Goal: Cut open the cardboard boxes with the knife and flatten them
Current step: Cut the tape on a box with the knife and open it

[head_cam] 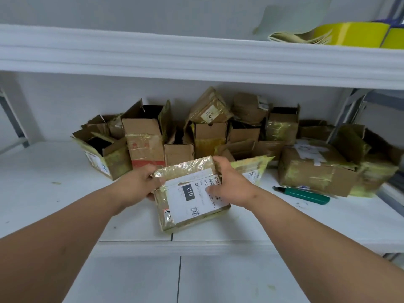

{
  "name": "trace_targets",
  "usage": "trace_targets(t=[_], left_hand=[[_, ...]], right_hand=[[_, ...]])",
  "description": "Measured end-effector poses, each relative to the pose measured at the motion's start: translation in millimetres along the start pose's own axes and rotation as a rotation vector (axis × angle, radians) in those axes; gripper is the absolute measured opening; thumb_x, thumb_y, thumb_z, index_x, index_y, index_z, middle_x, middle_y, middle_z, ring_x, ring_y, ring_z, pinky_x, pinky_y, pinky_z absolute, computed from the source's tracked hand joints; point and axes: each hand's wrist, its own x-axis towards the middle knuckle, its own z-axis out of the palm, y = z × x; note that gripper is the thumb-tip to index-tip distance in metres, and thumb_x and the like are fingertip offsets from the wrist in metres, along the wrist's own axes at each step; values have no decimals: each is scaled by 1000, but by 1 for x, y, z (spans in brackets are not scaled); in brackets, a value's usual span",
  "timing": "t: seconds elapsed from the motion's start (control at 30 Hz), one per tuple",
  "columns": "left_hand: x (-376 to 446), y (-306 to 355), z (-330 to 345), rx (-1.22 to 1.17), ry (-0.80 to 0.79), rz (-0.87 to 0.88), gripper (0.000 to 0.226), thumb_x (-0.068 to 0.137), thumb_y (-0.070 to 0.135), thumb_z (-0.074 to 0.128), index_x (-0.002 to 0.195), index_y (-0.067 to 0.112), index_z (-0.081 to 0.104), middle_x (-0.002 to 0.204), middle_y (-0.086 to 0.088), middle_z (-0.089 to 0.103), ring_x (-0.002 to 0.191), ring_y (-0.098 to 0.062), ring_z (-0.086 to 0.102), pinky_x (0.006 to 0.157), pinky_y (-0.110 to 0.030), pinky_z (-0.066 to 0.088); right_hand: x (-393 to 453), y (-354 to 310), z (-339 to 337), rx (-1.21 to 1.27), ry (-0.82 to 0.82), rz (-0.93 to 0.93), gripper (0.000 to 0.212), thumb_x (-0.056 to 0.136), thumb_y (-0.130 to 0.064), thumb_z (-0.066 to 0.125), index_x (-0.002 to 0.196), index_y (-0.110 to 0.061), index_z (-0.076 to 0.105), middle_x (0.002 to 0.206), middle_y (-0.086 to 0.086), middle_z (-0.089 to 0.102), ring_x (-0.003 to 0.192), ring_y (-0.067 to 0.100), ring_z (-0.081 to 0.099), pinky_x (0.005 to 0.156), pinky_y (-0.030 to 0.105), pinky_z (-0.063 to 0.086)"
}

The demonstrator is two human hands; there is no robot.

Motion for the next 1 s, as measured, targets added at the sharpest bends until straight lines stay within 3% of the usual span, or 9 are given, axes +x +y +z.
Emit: trace_targets(t=[0.13, 0.23, 0.3, 0.37, 0.4, 0.47, 0.67, 0.83, 1.0], left_hand=[[-3, 12, 33, -27, 78, -44, 26, 94, 29, 62, 118, 20, 57, 101, -12, 68, 76, -20, 67, 70, -36, 56], [-8, 19, 57, -71, 77, -63, 57, 89, 32, 70, 134, 31, 36, 120, -1, 54, 88, -23, 68, 75, -39, 59], [-9, 22, 69, 88, 6, -27, 75, 81, 45, 75, 138, 34, 29, 135, 0, 44, 108, -23, 61, 88, -39, 54], [-8, 23, 76, 346, -84, -3, 95, 71, 62, 76, 147, 34, 26, 161, 3, 10, 135, -23, 41, 106, -39, 42], [-8, 23, 79, 467, -128, -7, 103, 69, 68, 73, 151, 34, 21, 162, 9, -10, 144, -23, 27, 112, -39, 34], [-7, 23, 83, 654, -162, -28, 107, 72, 74, 65, 155, 33, 12, 159, 13, -24, 149, -24, 8, 117, -43, 25], [-5, 34, 110, 918, 14, 189, 87, 80, 79, 43, 152, 39, 13, 160, 8, 3, 145, -22, 7, 120, -53, 7], [4, 53, 136, 1017, -75, 273, 74, 88, 74, 36, 151, 38, 21, 158, 11, 19, 142, -16, 18, 117, -44, 21], [12, 63, 144, 1033, -69, 218, 74, 87, 76, 35, 150, 38, 26, 153, 14, 29, 137, -14, 27, 109, -41, 35]], right_hand=[[-21, 22, -13, -13, 7, 32, 85, 89, -17, 72, 153, -31, 17, 95, -19, 50, 94, 13, 61, 85, 29, 50], [-27, 37, -15, 14, 34, 51, 75, 91, -16, 70, 149, -25, 23, 90, -16, 53, 92, 14, 61, 74, 22, 48], [-26, 45, -14, 48, 77, 48, 63, 94, -14, 66, 143, -22, 27, 94, -11, 58, 95, 16, 62, 75, 24, 48], [-24, 50, -14, 47, 80, 36, 46, 97, -13, 61, 132, -22, 32, 103, -3, 60, 100, 20, 63, 77, 27, 49], [-23, 53, -15, 32, 72, 32, 37, 98, -14, 58, 125, -22, 35, 105, -1, 60, 99, 21, 63, 76, 27, 50], [-23, 61, -19, -67, 66, 31, 20, 100, -20, 54, 116, -19, 42, 106, 3, 61, 96, 22, 61, 75, 30, 50], [-23, 114, -53, -535, 123, 152, 19, 95, -16, 44, 106, -14, 59, 110, 10, 63, 101, 30, 58, 84, 36, 50], [-30, 165, -80, -686, 78, 329, 49, 90, -8, 44, 139, -11, 42, 139, 12, 40, 127, 32, 40, 103, 41, 41], [-27, 202, -98, -694, 93, 447, 57, 93, -11, 38, 149, -6, 28, 156, 16, 23, 143, 36, 24, 119, 44, 23]])
